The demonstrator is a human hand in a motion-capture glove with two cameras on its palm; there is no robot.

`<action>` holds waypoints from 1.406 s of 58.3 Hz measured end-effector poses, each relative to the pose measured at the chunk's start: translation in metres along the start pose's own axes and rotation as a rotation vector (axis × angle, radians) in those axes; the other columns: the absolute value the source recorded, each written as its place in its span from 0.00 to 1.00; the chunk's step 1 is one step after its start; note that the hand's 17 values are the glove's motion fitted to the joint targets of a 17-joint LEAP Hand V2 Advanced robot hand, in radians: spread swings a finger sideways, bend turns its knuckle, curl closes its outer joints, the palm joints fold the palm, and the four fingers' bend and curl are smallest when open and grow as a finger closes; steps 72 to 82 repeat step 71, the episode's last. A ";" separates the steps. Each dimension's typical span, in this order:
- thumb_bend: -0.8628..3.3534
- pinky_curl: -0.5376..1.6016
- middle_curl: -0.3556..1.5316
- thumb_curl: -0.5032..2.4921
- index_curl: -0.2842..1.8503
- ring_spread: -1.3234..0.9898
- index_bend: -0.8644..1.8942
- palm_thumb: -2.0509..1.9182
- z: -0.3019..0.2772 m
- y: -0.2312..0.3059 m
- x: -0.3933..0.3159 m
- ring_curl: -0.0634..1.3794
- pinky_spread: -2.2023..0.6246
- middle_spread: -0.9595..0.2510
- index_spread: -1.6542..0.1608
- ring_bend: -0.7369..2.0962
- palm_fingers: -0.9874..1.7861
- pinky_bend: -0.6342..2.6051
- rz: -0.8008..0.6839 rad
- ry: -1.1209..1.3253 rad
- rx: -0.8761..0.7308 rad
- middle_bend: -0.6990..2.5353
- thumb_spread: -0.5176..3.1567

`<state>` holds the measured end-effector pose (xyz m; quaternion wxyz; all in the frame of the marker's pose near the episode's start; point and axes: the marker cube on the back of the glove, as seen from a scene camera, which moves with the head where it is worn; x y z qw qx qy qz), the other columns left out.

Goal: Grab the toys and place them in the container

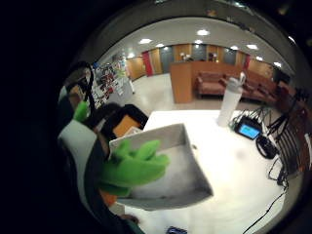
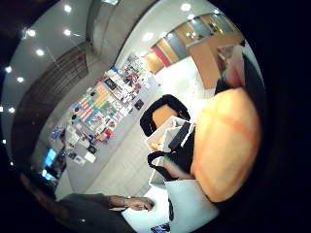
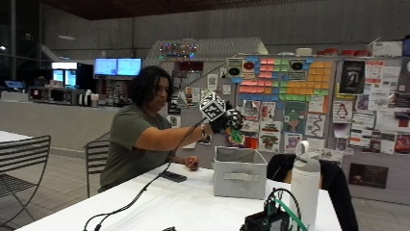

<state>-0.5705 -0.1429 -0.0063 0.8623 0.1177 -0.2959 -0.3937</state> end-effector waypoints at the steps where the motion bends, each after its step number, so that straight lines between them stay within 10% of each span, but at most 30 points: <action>1: 0.22 0.51 0.66 0.44 0.50 0.42 0.51 0.65 0.003 -0.001 -0.001 0.48 0.64 0.49 0.70 0.75 0.71 0.56 0.058 -0.060 -0.028 0.54 0.36; 6: 0.21 0.50 0.66 0.44 0.52 0.42 0.49 0.65 0.019 0.003 -0.007 0.47 0.64 0.49 0.70 0.74 0.68 0.56 0.197 -0.239 -0.191 0.52 0.36; 14: 0.17 0.47 0.57 0.36 0.50 0.45 0.52 0.49 0.026 0.010 -0.004 0.37 0.72 0.58 0.69 0.54 0.29 0.50 0.191 -0.242 -0.310 0.40 0.41; 34: 0.18 0.41 0.49 0.29 0.41 0.48 0.46 0.49 -0.035 0.085 -0.024 0.26 0.78 0.67 0.67 0.47 0.39 0.43 -0.030 -0.121 -0.374 0.35 0.42; 45: 0.18 0.40 0.47 0.27 0.40 0.48 0.45 0.49 -0.068 0.157 0.009 0.26 0.78 0.68 0.67 0.47 0.41 0.41 -0.257 0.361 -0.443 0.34 0.42; 52: 0.19 0.40 0.46 0.26 0.39 0.48 0.44 0.49 -0.092 0.205 -0.024 0.26 0.78 0.68 0.67 0.47 0.41 0.41 -0.196 0.041 -0.553 0.34 0.42; 82: 0.19 0.40 0.44 0.25 0.38 0.48 0.42 0.49 -0.115 0.253 0.011 0.25 0.78 0.68 0.67 0.47 0.43 0.39 -0.260 0.153 -0.583 0.33 0.41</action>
